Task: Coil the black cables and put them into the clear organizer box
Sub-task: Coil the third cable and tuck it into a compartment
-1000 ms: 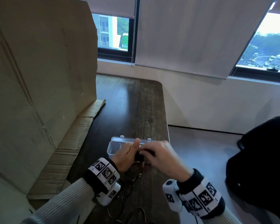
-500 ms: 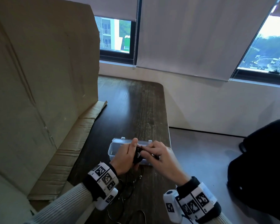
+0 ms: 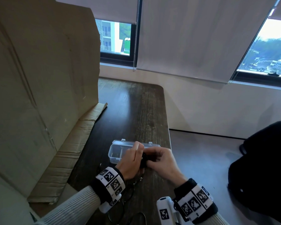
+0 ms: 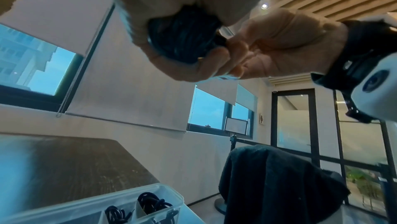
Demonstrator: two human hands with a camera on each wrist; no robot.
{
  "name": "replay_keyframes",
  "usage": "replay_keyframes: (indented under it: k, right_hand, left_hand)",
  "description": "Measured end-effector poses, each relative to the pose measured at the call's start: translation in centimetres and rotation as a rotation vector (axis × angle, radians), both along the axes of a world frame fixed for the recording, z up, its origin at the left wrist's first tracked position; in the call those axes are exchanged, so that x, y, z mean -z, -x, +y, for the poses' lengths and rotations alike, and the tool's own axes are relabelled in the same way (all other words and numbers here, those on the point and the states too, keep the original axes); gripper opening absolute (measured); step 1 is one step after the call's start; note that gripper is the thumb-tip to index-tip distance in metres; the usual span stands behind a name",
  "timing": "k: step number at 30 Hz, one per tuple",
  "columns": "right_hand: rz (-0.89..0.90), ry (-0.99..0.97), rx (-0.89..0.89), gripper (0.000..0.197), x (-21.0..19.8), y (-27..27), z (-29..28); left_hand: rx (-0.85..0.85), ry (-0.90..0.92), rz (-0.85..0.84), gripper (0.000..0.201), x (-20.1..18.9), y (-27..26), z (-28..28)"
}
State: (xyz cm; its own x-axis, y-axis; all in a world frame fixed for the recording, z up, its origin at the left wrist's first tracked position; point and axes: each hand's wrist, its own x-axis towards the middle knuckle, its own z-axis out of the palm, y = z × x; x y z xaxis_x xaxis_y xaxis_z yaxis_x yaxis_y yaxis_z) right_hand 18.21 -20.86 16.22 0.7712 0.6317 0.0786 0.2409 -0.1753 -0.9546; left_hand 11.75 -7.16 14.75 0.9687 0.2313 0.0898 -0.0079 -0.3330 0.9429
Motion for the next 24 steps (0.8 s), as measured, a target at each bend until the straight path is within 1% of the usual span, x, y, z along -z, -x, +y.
replay_keyframes:
  k: [2, 4, 6, 10, 13, 16, 18, 20, 24]
  right_hand:
    - [0.048, -0.01, 0.028, 0.043, 0.3, -0.1, 0.1]
    - [0.092, -0.026, 0.038, 0.037, 0.4, -0.1, 0.1]
    - [0.099, -0.036, 0.033, 0.033, 0.4, 0.0, 0.2]
    - [0.1, -0.009, 0.025, 0.028, 0.3, 0.0, 0.3]
    - [0.064, 0.007, 0.011, 0.024, 0.6, 0.0, 0.4]
    - [0.073, -0.002, 0.057, 0.021, 0.8, -0.4, 0.4]
    - [0.071, 0.002, 0.08, 0.019, 1.0, -0.6, 0.3]
    - [0.07, 0.0, 0.088, 0.017, 1.1, -1.1, 0.0]
    - [0.152, -0.049, 0.136, 0.022, 1.1, -2.1, -0.5]
  left_hand:
    - [0.036, -0.007, 0.019, 0.05, 0.0, 0.1, -0.1]
    - [0.038, -0.031, 0.01, 0.057, 0.0, 0.2, -0.1]
    - [0.035, -0.058, -0.009, 0.062, 0.2, 0.1, 0.0]
    - [0.0, -0.084, -0.053, 0.063, 0.5, -0.2, 0.1]
    - [0.064, -0.019, -0.08, 0.061, 0.8, -0.3, 0.4]
    - [0.129, 0.108, 0.015, 0.064, 1.5, -0.5, 0.7]
    - [0.203, 0.12, 0.096, 0.066, 1.6, -0.8, 0.9]
    - [0.283, 0.077, 0.144, 0.055, 1.5, -0.7, 1.3]
    - [0.408, 0.073, 0.274, 0.027, 1.0, 0.0, 2.3]
